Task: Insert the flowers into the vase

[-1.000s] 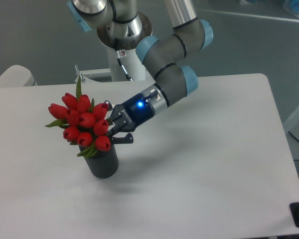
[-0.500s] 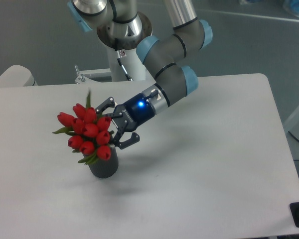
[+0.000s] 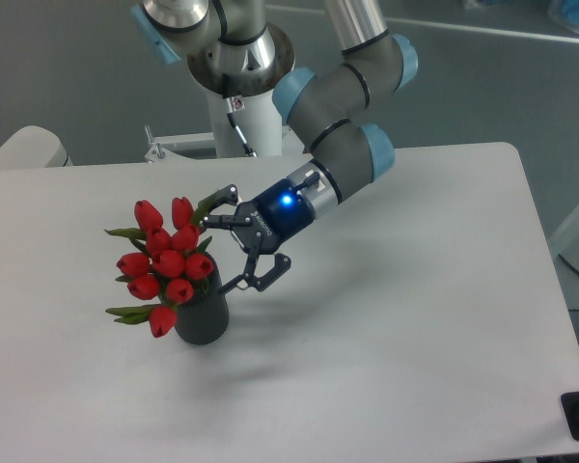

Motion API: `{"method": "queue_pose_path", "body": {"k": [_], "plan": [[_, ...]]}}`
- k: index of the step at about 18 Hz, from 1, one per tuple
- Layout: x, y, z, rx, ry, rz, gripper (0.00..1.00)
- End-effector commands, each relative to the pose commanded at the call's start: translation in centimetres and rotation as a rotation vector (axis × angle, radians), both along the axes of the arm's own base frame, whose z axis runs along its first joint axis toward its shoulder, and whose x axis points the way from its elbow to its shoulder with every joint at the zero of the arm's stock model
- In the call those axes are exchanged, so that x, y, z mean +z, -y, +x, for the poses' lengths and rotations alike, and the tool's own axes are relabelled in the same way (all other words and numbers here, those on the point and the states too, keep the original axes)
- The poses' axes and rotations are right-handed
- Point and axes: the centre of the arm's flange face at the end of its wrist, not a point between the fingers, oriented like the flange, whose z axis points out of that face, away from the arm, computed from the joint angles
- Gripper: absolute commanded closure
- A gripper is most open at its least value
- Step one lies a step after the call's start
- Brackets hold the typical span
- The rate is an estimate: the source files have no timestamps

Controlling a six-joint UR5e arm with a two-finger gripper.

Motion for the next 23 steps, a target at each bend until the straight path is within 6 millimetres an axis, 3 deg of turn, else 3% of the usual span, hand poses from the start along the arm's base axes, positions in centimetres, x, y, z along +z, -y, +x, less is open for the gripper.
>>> {"method": "queue_pose_path", "body": {"k": [11, 23], "plan": [[1.4, 2.5, -6.9, 0.096, -0.043, -0.009, 0.00], [2.7, 4.5, -17.2, 0.120, -0.363, -0.387, 0.00]]}}
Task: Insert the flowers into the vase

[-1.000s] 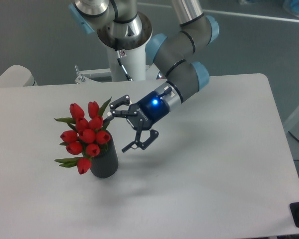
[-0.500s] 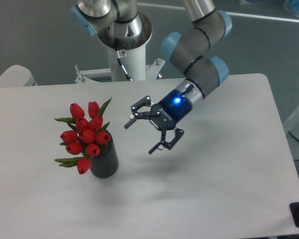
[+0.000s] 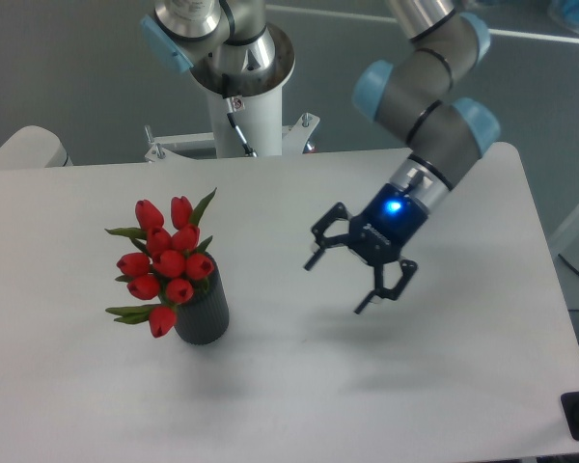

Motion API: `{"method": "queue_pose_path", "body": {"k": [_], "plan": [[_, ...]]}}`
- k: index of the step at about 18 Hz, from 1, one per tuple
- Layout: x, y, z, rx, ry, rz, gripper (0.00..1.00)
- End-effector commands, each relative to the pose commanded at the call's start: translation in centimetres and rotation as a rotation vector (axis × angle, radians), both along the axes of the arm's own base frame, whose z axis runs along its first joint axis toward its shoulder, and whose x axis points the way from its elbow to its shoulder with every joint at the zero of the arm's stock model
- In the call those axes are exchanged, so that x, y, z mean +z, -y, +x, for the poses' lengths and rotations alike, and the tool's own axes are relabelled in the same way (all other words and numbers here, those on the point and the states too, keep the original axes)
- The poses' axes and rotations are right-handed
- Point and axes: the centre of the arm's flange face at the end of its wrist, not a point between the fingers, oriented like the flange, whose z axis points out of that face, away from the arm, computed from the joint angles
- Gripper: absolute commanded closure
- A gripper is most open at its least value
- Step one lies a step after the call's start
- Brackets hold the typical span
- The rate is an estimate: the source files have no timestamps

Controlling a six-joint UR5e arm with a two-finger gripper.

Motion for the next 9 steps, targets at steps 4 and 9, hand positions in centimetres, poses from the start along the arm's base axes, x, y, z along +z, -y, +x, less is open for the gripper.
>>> {"method": "queue_pose_path", "body": {"k": [4, 9], "plan": [[0.8, -0.4, -2.8, -0.009, -0.142, -0.223, 0.00], [1.0, -1.2, -4.8, -0.027, -0.228, -0.378, 0.00]]}}
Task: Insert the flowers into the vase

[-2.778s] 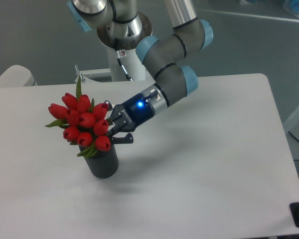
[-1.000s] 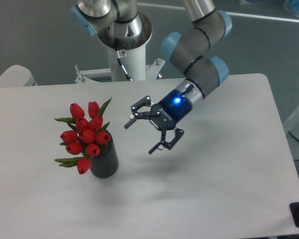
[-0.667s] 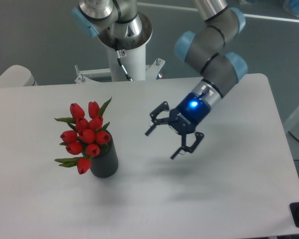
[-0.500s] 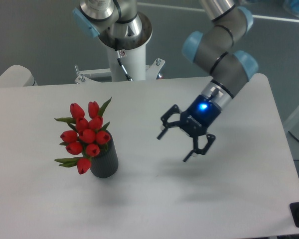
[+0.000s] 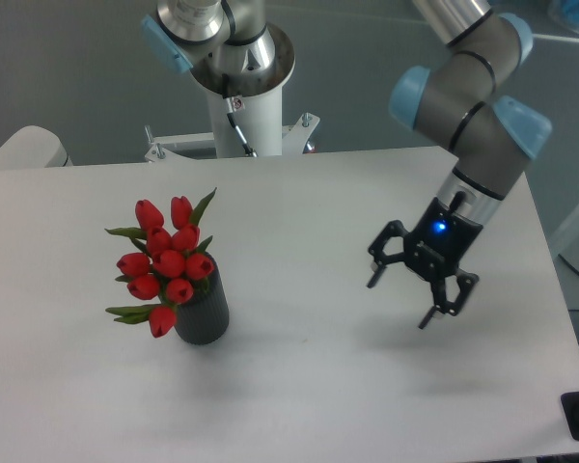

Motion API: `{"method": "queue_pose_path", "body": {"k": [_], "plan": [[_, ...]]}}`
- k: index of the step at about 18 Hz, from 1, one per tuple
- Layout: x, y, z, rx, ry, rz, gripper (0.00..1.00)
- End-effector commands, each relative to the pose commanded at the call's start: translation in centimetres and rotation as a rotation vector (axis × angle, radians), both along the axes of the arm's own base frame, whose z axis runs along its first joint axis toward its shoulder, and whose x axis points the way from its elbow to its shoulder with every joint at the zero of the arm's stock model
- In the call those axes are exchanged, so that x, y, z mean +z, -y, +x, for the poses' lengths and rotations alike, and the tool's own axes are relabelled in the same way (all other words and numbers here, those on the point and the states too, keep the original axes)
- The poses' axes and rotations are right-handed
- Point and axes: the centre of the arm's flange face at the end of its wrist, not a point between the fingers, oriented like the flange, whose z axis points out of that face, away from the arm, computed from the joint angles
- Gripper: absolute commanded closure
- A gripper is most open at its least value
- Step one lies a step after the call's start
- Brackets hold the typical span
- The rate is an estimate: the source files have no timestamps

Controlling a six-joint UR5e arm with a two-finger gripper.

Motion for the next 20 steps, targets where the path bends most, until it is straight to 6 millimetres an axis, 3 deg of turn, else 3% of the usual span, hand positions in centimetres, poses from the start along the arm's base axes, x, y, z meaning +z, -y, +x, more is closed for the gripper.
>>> {"method": "queue_pose_path", "body": {"k": [5, 12, 20], "plan": [[0.1, -3.5, 0.4, -0.096, -0.086, -0.273, 0.00], [-0.8, -5.8, 1.5, -0.203, -0.181, -0.476, 0.00], [-2.3, -7.0, 1.1, -0.256, -0.204, -0.506, 0.00]]}}
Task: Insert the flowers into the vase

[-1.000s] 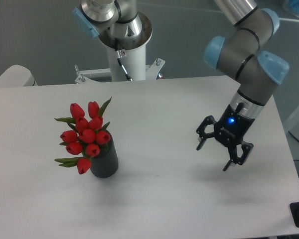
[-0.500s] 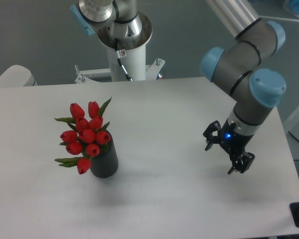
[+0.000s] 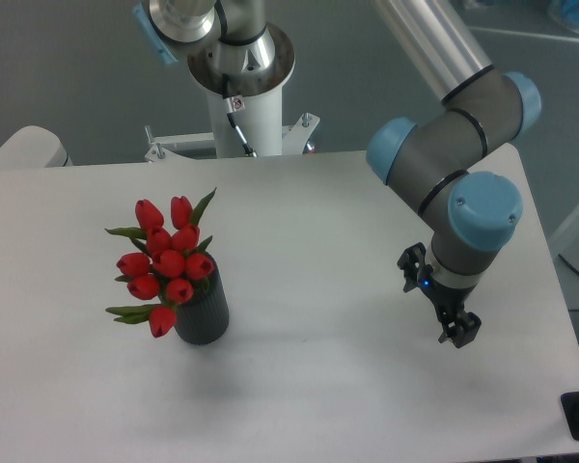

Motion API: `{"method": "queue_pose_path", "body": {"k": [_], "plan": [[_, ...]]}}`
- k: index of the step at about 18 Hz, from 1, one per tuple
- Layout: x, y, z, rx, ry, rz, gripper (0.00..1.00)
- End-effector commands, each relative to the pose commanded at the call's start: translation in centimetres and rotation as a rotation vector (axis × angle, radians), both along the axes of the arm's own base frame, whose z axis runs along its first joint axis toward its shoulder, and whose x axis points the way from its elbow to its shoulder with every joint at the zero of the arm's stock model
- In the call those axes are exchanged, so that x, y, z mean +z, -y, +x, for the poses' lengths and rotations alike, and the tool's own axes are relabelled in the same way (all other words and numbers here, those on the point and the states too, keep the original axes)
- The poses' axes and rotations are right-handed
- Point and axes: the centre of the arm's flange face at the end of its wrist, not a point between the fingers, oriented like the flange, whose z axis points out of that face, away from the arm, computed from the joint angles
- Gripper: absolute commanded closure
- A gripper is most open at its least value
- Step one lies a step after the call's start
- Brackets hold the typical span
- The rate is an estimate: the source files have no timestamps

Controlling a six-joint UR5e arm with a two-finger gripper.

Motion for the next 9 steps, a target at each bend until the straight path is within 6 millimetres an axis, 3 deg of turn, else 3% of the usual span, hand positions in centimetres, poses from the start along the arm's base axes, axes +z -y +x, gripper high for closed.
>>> {"method": "queue_pose_path", "body": {"k": [9], "plan": [[-1.2, -0.7, 0.2, -0.011, 0.001, -0.010, 0.00]]}}
